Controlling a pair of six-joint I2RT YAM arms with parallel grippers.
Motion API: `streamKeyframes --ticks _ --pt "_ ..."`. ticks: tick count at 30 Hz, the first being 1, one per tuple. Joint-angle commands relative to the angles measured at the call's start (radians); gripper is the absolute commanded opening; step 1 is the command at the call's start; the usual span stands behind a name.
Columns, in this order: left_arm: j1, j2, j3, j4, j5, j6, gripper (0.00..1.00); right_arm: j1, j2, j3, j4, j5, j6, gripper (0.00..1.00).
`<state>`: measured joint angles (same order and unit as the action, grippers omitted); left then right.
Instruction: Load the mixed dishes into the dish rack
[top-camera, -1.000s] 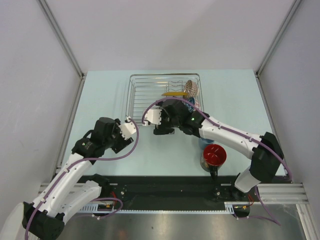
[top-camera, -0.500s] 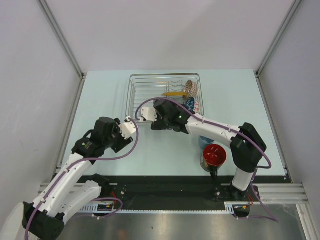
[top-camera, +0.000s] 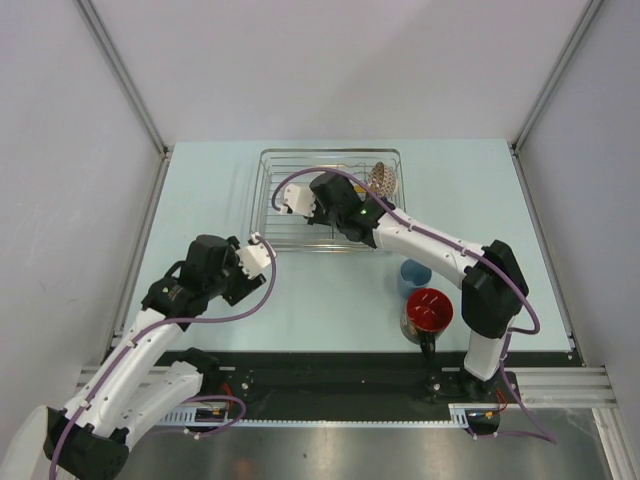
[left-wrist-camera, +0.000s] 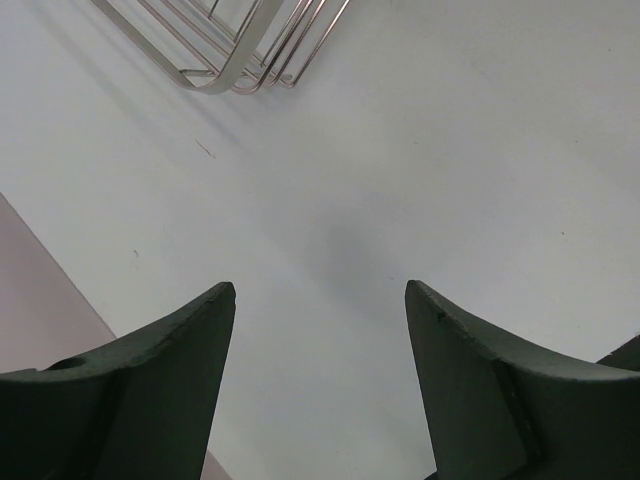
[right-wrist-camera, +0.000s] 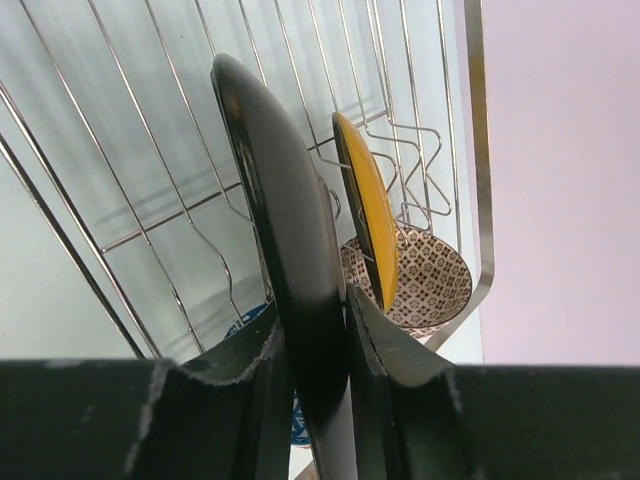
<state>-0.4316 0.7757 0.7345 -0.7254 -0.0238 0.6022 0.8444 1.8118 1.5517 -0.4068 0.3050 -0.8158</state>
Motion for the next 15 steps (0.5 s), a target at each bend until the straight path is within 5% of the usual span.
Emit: streamKeyframes --ticks 1,15 --pt "0.008 -0.015 -0.004 0.020 -0.011 0.007 0.74 0.005 -0.039 0.027 0.023 0.009 0.050 0.00" --pt "0.008 -0.010 -0.004 0.026 -0.013 0.007 0.75 0.024 -0.121 0.045 0.227 0.158 -0.111 0.00"
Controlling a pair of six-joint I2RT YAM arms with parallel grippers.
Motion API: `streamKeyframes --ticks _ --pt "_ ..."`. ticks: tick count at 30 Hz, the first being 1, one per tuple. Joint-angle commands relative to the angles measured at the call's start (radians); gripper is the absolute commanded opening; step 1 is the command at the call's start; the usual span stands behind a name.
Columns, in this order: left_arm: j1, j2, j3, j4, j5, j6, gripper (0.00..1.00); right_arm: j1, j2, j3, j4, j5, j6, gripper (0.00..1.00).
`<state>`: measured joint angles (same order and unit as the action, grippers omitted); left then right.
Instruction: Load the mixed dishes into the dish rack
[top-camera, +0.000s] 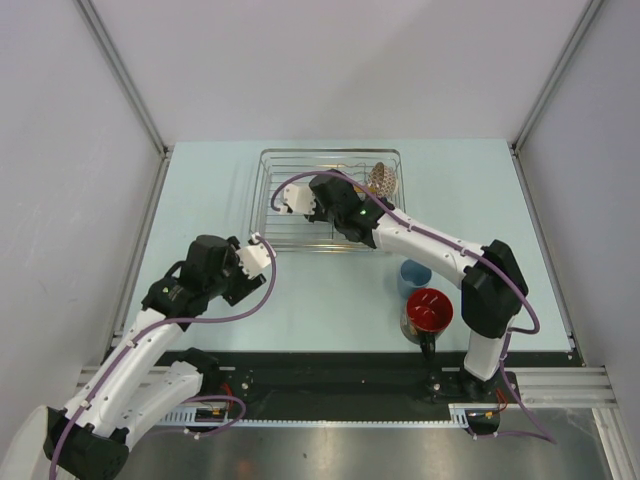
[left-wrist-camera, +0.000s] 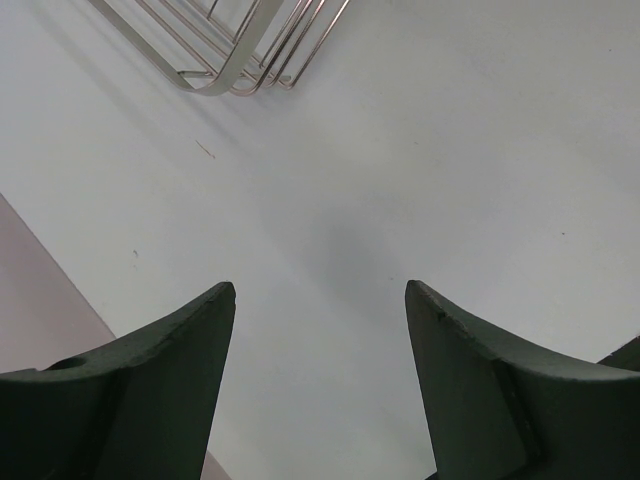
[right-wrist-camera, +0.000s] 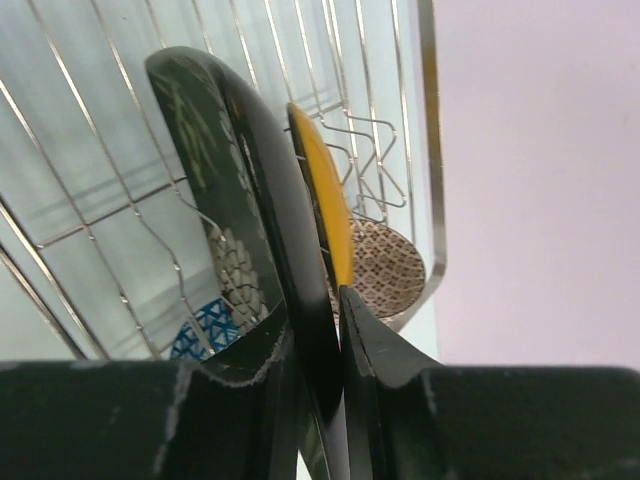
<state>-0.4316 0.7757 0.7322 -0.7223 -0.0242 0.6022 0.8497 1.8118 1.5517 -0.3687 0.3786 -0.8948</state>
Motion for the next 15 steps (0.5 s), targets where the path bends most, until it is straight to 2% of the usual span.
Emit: streamKeyframes --ticks 1,15 --pt "0.008 -0.009 -0.002 0.024 -0.013 0.005 0.74 0.023 -0.130 0.044 0.197 0.091 -0.036 0.00" --pt "0.008 -0.003 0.004 0.029 -0.019 0.010 0.75 0.046 -0.201 -0.056 0.388 0.157 -0.141 0.00"
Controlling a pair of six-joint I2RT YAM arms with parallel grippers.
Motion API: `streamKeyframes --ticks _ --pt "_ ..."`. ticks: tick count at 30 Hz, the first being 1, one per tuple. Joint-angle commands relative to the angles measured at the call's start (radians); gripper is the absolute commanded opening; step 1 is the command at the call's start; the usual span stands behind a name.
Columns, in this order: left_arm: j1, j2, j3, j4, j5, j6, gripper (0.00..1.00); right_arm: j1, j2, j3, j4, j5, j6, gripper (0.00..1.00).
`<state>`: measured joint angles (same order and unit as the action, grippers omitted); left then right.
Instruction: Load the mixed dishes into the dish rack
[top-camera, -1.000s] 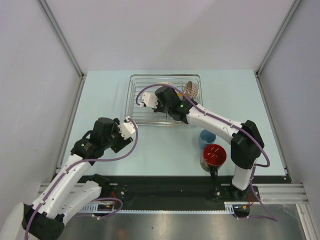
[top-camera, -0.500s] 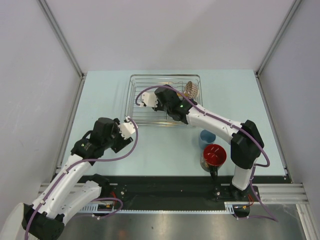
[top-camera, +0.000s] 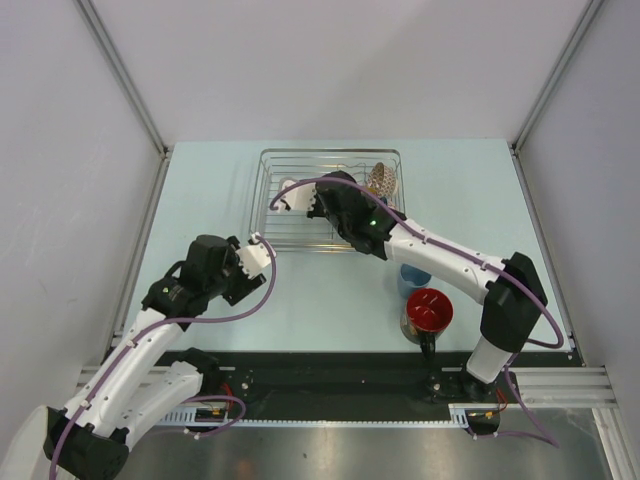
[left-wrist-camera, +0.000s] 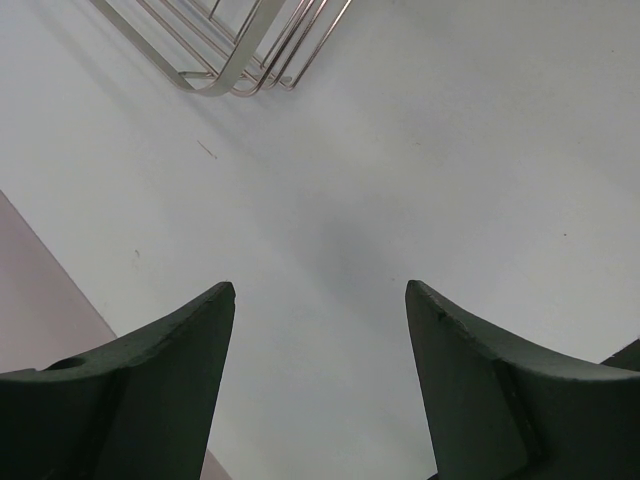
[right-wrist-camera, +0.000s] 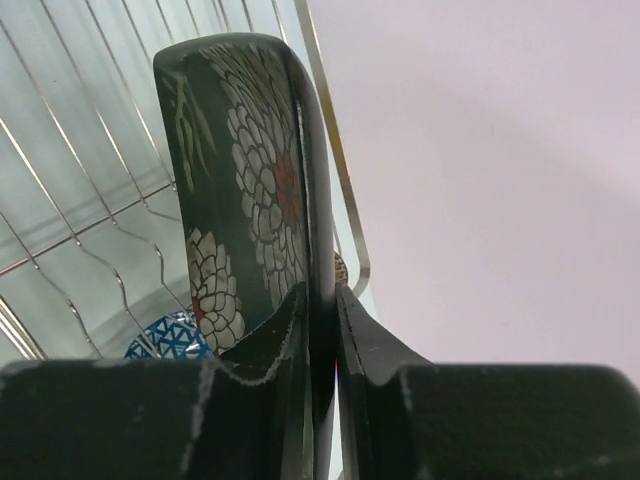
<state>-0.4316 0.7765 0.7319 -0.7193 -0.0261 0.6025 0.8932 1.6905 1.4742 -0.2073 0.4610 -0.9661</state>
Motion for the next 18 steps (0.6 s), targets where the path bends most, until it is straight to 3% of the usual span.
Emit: streamKeyframes --ticks 1,10,18 --pt "0.008 -0.005 0.003 0.026 -0.017 0.011 0.75 0.004 -0.087 0.020 0.232 0.077 -0.077 0.00" --pt "0.008 0.000 0.003 0.031 -0.014 0.003 0.75 0.001 -0.114 0.023 0.235 0.068 -0.135 0.00" --pt "0.008 -0.003 0.001 0.026 -0.018 0.003 0.75 -0.028 -0.114 0.017 0.163 0.038 -0.080 0.00"
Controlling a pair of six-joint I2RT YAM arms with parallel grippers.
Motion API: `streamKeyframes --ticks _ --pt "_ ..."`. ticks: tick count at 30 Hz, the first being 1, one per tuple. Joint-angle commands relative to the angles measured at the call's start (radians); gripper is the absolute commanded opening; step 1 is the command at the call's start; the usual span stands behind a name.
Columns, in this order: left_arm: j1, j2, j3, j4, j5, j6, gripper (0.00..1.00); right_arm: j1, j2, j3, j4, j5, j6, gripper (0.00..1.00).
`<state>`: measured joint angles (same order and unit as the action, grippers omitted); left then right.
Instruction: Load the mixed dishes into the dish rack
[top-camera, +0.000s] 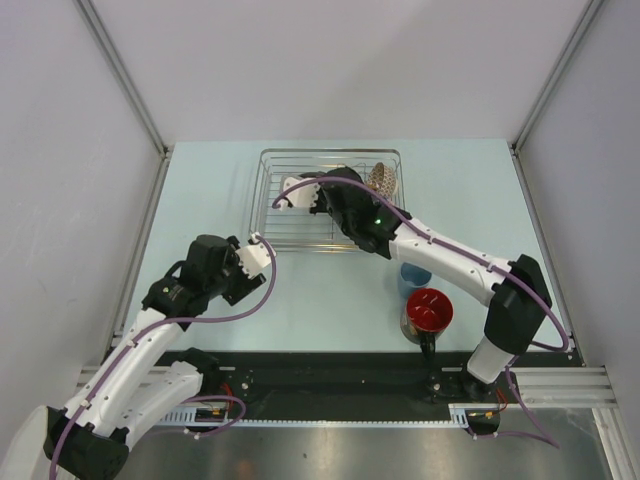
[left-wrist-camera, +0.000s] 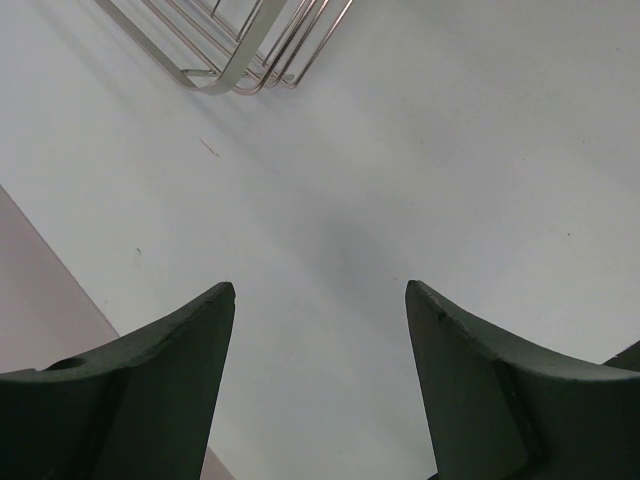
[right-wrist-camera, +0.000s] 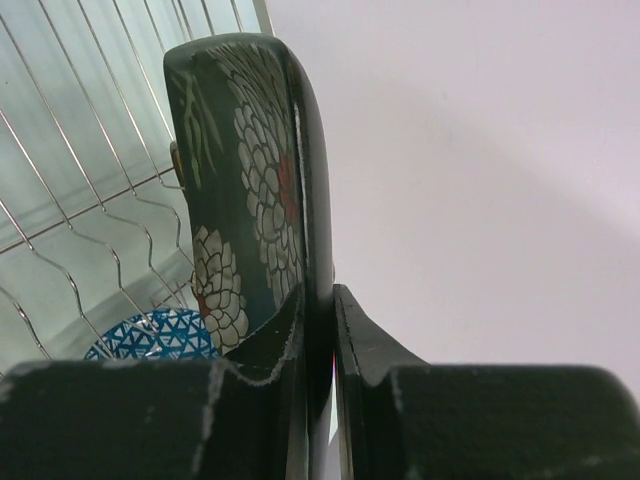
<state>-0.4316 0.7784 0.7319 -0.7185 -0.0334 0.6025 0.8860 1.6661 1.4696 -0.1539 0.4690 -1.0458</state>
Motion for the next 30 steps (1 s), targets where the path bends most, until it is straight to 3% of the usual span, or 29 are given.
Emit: streamKeyframes --ticks 1,15,30 --pt "0.008 -0.005 0.001 0.027 -0.011 0.003 0.75 -0.025 -0.088 0.020 0.094 0.025 0.006 0.00" --pt "0.008 -0.001 0.000 0.031 -0.014 0.005 0.75 -0.111 -0.048 0.009 0.088 -0.052 0.043 0.00" --pt "0.008 0.007 -0.002 0.039 -0.017 0.005 0.75 -0.093 0.007 0.009 0.047 -0.162 0.081 0.00"
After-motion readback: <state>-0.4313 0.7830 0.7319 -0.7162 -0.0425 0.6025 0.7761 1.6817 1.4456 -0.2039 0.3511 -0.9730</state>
